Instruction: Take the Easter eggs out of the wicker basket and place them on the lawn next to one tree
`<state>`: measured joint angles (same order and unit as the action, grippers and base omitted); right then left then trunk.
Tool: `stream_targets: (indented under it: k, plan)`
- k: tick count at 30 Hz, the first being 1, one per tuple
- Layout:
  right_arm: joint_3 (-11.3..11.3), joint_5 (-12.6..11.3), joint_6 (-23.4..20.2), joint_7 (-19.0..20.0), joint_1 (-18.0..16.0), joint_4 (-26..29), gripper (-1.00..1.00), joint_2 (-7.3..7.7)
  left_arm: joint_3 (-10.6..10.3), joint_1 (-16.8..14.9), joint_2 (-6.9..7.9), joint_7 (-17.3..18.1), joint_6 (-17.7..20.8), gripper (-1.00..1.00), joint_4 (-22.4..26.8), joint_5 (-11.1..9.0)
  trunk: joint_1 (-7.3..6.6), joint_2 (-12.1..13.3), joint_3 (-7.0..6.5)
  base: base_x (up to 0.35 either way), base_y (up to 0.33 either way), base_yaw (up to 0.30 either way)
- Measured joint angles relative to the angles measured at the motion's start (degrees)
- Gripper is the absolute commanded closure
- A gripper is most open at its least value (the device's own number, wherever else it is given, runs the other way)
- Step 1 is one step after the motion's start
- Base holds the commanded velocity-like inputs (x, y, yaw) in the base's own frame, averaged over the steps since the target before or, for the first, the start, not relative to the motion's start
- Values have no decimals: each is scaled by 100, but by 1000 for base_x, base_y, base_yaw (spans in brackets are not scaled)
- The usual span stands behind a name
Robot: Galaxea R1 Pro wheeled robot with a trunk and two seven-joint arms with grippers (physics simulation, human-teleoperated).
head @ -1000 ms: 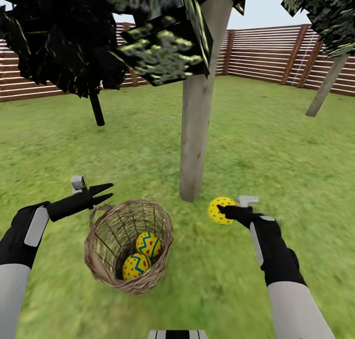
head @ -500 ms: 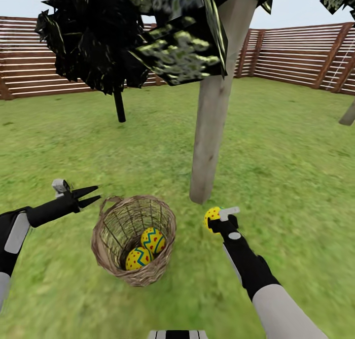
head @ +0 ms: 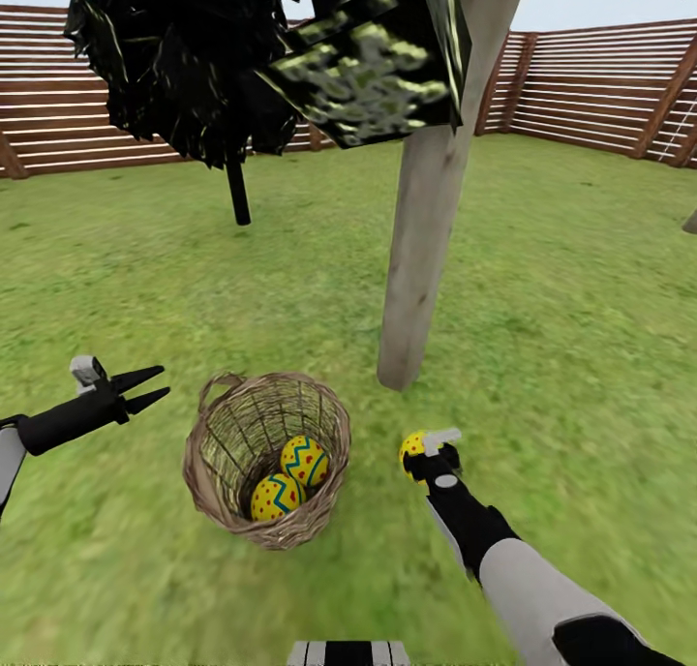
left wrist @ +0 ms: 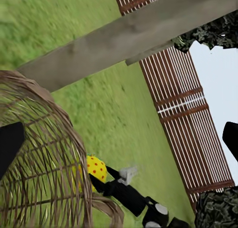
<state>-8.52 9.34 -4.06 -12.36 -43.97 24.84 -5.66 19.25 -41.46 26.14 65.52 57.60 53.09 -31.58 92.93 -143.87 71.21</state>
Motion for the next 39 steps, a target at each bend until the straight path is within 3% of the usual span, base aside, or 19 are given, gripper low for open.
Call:
stream_targets:
  k: [2,5,12,17,28,31,33,39]
  plan:
    - [2,-22,37,-115,-577,-742,100,-22,-1,-1,9,0,1,-100,0,-1,5,-3,44,0,0,0]
    - [1,-35,50,-148,-902,-1096,100,-30,4,0,10,1,1,-100,1,-1,13,-7,111,0,0,0]
    - [-1,-31,207,-149,-1053,-1134,100,-43,6,0,13,2,-1,-100,1,-1,31,-16,267,0,0,0]
    - [0,-26,249,-149,-1066,-1145,100,-218,4,0,19,2,1,-100,1,-1,44,-23,378,0,0,0]
    - [-1,-8,277,-149,-1058,-1053,100,-227,5,0,25,3,1,-100,0,0,72,-38,622,0,0,0]
    - [-5,-110,339,-80,-1108,-954,100,-315,102,33,71,101,-24,-100,-21,-42,72,-38,621,-19,-27,0]
    - [16,-137,318,-100,-1163,-890,100,-322,154,74,71,133,-20,-100,41,-85,74,-38,621,-135,-212,0]
    - [23,-282,279,-132,-1253,-698,100,-307,349,157,266,329,-29,-100,30,-152,74,-38,622,-153,-297,211]
